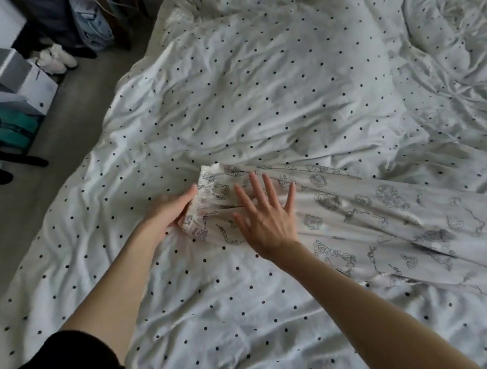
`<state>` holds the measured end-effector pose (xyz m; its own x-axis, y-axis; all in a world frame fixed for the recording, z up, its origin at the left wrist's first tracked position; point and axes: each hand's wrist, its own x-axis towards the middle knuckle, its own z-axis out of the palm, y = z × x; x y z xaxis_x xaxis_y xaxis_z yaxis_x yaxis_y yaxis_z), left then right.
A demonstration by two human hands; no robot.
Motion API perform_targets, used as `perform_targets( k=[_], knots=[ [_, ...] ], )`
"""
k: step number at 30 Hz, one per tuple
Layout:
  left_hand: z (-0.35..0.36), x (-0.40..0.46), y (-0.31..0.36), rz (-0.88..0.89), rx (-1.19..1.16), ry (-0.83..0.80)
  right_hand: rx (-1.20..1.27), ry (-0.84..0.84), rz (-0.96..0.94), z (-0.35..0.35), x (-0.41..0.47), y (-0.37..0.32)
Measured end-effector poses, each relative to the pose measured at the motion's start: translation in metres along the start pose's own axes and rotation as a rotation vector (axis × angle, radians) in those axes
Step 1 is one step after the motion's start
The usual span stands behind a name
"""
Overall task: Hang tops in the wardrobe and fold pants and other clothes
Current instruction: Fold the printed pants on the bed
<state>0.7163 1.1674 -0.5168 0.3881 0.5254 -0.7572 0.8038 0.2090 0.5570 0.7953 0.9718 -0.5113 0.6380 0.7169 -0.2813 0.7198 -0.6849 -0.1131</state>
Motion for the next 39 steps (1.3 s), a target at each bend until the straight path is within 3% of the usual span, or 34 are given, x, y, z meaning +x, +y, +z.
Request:
perform_targets(
  k=[7,11,15,18,21,23,25,28,31,35,39],
  knots=[
    [-0.007,0.003,0.017,0.096,0.044,-0.206,-0.075,-0.15,-0.039,0.017,0.034,-0.007],
    [0.001,-0.027,0.039,0.268,0.236,-0.12,0.16,-0.044,-0.077,-0.001,0.012,0.004],
    [0.035,-0.076,0.078,0.475,0.294,-0.052,0.584,0.238,0.147,-0.027,-0.04,0.033],
    [0.092,-0.107,0.095,0.566,0.291,-0.129,0.859,0.394,0.37,-0.045,-0.071,0.068],
    [0.154,-0.126,0.095,0.528,0.258,-0.249,1.041,0.45,0.546,-0.056,-0.086,0.102],
    [0.185,-0.133,0.091,0.555,0.313,-0.392,0.97,0.424,0.554,-0.057,-0.094,0.12],
    [0.198,-0.132,0.084,0.631,0.458,-0.422,0.794,0.346,0.489,-0.052,-0.099,0.127],
    [0.179,-0.117,0.07,0.644,0.424,-0.162,0.635,0.296,0.392,-0.04,-0.105,0.124],
    [0.145,-0.09,0.055,0.489,0.427,0.097,0.48,0.249,0.287,-0.028,-0.104,0.115],
    [0.137,-0.076,0.043,0.226,0.219,-0.174,0.321,0.172,0.266,-0.009,-0.102,0.105],
    [0.151,-0.078,0.044,0.221,0.046,-0.267,0.246,0.061,0.234,0.0,-0.092,0.109]
  ],
)
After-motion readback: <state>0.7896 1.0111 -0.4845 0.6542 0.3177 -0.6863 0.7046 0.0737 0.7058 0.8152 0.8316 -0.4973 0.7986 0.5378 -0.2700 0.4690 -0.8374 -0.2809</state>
